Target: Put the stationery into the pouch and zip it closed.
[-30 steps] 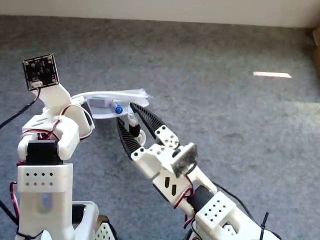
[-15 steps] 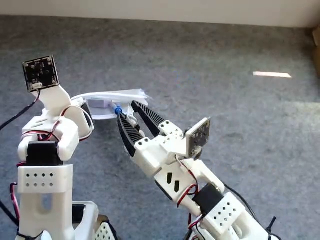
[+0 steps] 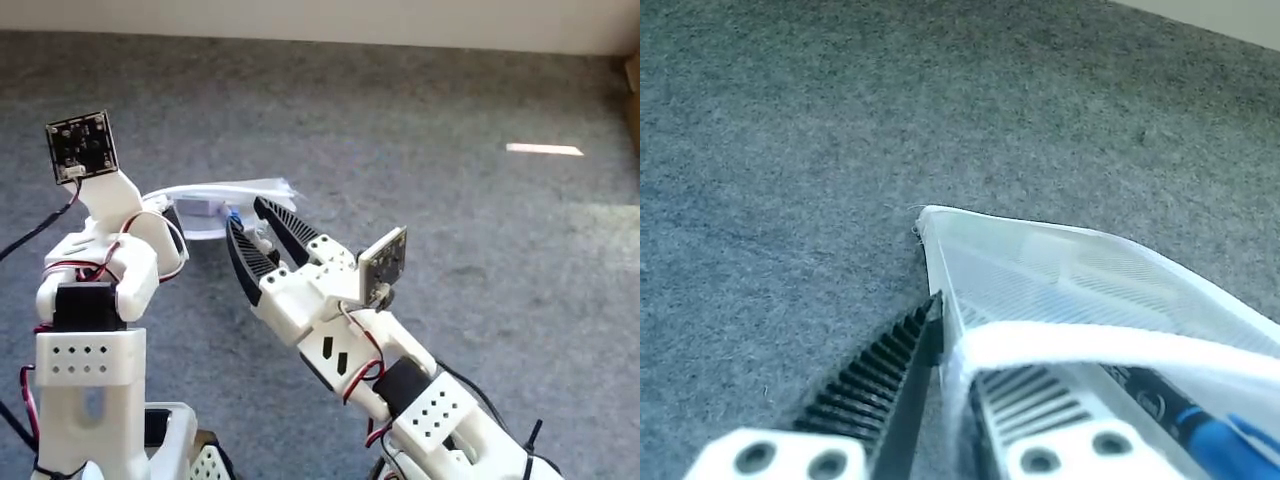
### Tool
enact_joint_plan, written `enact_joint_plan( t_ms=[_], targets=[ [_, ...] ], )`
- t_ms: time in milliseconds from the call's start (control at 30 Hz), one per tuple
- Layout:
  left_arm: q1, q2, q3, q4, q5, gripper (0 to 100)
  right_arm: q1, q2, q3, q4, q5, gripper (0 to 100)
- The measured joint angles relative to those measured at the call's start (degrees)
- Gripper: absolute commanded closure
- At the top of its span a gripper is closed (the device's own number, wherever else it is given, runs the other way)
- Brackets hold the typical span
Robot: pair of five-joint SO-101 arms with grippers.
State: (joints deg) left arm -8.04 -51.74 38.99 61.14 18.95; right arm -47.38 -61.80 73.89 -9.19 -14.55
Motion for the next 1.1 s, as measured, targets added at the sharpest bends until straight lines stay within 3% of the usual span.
enact_joint_plan(
  t_ms=[267, 533, 667, 900, 1100],
  targets=[
    [0.00, 0.00, 0.00, 0.00, 0.00, 99, -4.84, 0.88, 0.00, 0.09, 7.03, 85.1],
    [0.00, 0.00, 0.00, 0.00, 0.00, 99, -5.01, 1.23, 0.00, 0.09, 7.65, 93.2],
    [0.00, 0.00, 0.00, 0.00, 0.00, 99, -5.27, 1.41, 0.00, -1.85, 7.82, 91.3],
    [0.00, 0.00, 0.00, 0.00, 0.00, 99, -1.41, 1.41, 0.00, -3.08, 7.82, 84.2],
    [0.00, 0.00, 0.00, 0.00, -0.88, 99, 2.73, 1.32, 0.00, -3.34, 7.82, 83.8]
  ],
)
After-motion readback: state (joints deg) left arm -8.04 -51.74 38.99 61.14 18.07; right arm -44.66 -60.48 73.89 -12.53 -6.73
